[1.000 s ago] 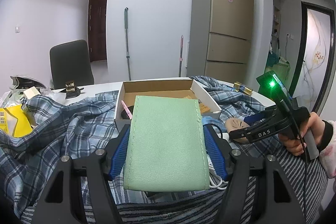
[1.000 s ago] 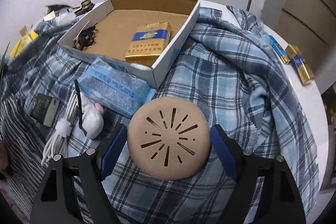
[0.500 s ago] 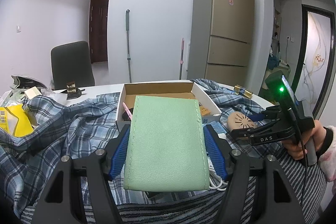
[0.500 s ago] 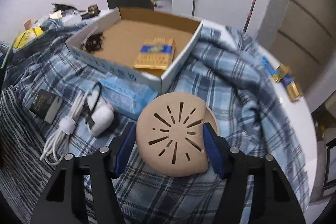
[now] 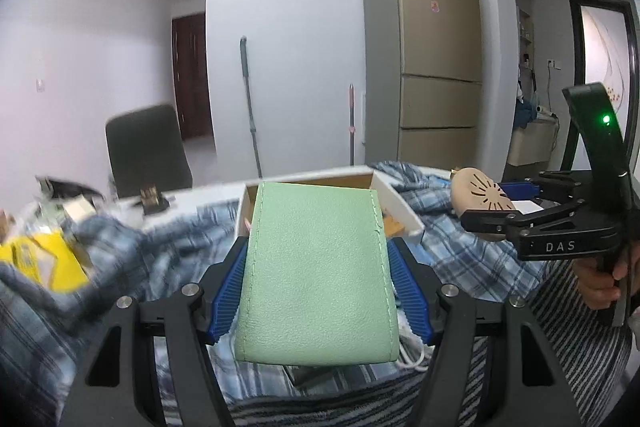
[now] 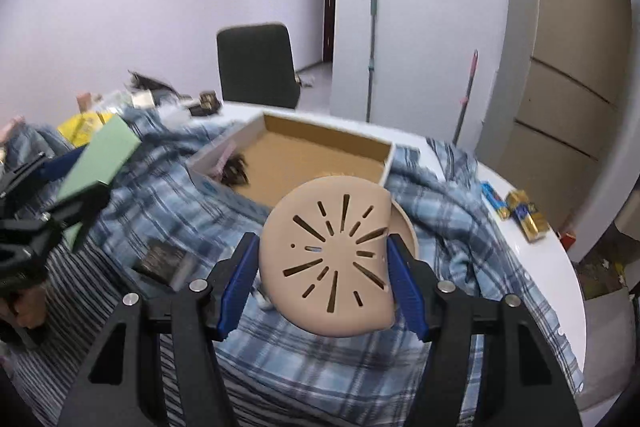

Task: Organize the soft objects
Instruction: 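Grasp the beige round pad with the right gripper while left holds the pouch, then lower the pouch and pad into the box and open both grippers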

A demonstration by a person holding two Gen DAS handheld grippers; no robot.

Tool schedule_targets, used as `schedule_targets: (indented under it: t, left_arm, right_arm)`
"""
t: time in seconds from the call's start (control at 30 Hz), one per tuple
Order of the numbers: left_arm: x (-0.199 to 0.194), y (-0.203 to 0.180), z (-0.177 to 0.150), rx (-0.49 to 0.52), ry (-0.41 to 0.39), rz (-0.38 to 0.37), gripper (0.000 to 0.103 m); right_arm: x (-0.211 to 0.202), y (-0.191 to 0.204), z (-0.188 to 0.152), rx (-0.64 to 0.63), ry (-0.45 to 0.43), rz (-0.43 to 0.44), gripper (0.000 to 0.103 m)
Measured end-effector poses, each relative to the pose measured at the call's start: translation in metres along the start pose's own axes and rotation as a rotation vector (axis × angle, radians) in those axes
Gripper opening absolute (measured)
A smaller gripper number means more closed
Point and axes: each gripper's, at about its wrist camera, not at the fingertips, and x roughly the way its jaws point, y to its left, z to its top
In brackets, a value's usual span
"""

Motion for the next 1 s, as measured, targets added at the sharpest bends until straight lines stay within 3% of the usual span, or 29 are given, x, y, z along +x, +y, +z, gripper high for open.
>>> schedule_targets:
  t: [0.27, 0.47, 0.63, 0.83, 1.0]
  left_arm:
    - [-0.034, -0.003, 0.049, 0.019, -0.168, 0.051, 0.07]
    - [-0.036, -0.002, 0.087, -0.025, -0.242, 0.072, 0.07]
    - [-0.017, -0.007, 0.124, -0.011, -0.248, 0.081, 0.07]
    - [-0.004, -0.006, 0.155, -0.02, -0.282, 0.124, 0.07]
    - [0.007, -0.001, 0.155, -0.043, -0.277, 0.117, 0.07]
  right_arm:
    - [-0.036, 0.016, 0.044, 0.001, -0.193, -0.005, 0.063]
    - [-0.041, 0.025, 0.09, 0.0, -0.285, -0.029, 0.064]
    - [-0.034, 0.022, 0.116, 0.038, -0.358, -0.089, 0.064]
    - [-0.001, 0.01, 0.124, 0.111, -0.339, -0.106, 0.064]
    - [0.022, 0.011, 0.111, 0.065, -0.318, -0.132, 0.064]
